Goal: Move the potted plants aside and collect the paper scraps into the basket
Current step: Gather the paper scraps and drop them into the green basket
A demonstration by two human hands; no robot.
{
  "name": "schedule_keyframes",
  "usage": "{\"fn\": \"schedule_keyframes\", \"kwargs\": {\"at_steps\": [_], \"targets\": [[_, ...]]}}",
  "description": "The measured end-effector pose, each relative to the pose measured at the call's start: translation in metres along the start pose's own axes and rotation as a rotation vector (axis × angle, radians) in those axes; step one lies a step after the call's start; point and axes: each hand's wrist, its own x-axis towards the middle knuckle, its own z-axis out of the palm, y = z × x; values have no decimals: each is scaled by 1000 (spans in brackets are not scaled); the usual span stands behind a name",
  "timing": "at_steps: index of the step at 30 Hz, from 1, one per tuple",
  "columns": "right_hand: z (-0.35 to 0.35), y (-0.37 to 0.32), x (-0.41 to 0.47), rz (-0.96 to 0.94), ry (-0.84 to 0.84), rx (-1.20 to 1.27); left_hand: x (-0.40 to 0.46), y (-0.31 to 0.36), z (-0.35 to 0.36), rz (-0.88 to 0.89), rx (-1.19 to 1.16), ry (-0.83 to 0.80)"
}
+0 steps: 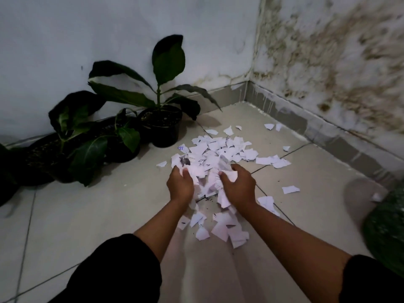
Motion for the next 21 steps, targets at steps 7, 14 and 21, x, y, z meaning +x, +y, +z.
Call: {"fn": "schedule_keyframes", "kwargs": {"at_steps": [7,14,21], "targets": [[-38,-32,-14,173,-87,-46,-20,54,-8,-147,-48,4],[-70,-55,-10,340,37,64,-38,85,-15,-136,-55,10],[-111,-58,-1,414,123,454,-66,128,0,-116,-188,-78]]}}
